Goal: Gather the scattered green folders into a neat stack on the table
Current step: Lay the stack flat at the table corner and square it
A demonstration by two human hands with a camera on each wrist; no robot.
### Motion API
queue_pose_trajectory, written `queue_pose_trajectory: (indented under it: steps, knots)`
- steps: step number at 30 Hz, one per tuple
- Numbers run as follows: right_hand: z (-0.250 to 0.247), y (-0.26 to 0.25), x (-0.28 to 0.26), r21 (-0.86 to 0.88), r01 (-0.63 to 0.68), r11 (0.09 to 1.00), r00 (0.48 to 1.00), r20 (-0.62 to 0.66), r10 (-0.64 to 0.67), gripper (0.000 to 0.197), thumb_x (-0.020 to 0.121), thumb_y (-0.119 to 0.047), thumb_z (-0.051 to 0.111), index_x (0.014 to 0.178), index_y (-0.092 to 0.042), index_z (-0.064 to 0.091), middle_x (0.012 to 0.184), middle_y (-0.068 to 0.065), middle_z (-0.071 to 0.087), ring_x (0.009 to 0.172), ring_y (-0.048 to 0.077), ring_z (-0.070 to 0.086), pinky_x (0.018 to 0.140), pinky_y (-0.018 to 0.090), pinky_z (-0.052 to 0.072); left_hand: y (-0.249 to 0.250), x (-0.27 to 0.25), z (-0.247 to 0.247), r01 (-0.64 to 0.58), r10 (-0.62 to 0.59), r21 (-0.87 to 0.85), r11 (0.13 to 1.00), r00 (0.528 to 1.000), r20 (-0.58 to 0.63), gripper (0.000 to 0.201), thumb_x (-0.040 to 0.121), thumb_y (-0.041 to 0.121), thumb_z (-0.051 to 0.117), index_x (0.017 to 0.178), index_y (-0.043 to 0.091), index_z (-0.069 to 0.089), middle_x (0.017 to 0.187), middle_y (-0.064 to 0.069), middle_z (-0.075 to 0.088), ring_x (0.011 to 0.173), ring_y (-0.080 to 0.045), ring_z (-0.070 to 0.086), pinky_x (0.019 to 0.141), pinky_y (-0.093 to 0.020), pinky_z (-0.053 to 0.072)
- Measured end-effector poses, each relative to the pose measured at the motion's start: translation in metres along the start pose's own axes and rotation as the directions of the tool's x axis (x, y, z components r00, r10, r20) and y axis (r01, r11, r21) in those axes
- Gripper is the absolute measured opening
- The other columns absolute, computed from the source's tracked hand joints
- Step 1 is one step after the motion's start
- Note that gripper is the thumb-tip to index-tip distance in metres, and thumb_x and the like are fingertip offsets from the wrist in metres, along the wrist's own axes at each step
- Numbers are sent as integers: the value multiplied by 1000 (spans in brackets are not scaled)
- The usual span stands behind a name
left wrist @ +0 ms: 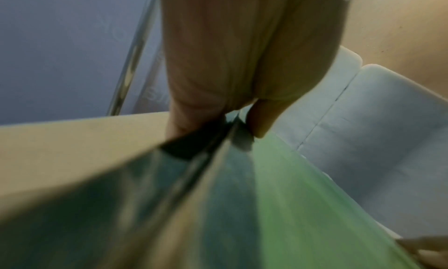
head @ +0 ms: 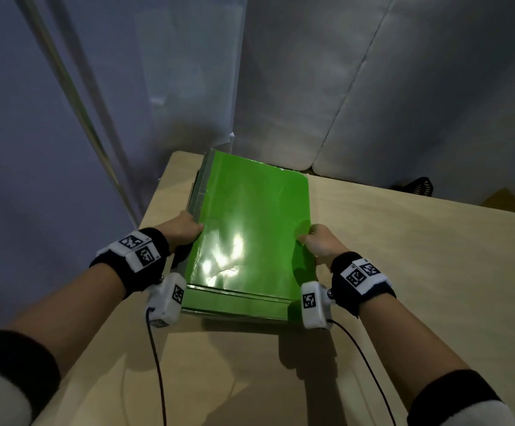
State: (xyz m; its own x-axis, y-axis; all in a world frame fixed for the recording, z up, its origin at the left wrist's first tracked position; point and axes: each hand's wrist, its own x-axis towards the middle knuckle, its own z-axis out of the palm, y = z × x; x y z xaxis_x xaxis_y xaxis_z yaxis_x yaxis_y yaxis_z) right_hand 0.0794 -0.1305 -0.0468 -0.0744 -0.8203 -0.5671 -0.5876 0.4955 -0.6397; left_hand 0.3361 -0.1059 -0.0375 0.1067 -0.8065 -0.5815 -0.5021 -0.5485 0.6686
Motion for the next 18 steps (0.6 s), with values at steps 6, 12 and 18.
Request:
queue_pose_trajectory:
  steps: [6, 12, 18]
  knots:
    - [7, 26, -5, 2, 44, 999, 999, -19, -44, 45, 87, -3, 62, 129, 1, 47, 123, 17, 59, 105, 28, 58, 89, 36, 49, -26, -10, 4, -32, 39, -130, 991, 998, 55, 51, 93, 2, 46, 138, 4, 22, 84, -13, 44, 58, -19, 40, 46, -29, 38]
    - [4, 35, -33, -30, 133, 991, 991, 28, -132, 50, 85, 0, 63, 132, 3, 45, 131, 17, 56, 101, 22, 54, 86, 30, 45, -36, -37, 4, -44, 73, -165, 985, 981, 178, 93, 91, 5, 54, 149, 12, -20, 100, -22, 60, 77, -24, 65, 63, -27, 49]
    - [-4, 53, -60, -281, 237, 930, 941, 305, -148, 116, 71, -21, 80, 151, -8, -3, 160, 11, 6, 146, 27, 13, 114, 33, 21, -57, -80, 0, -259, 130, 346, 902, 926, 353, 169, 25, 63, 80, 143, 19, -32, 156, -3, -29, 149, -19, -4, 117, -28, 13]
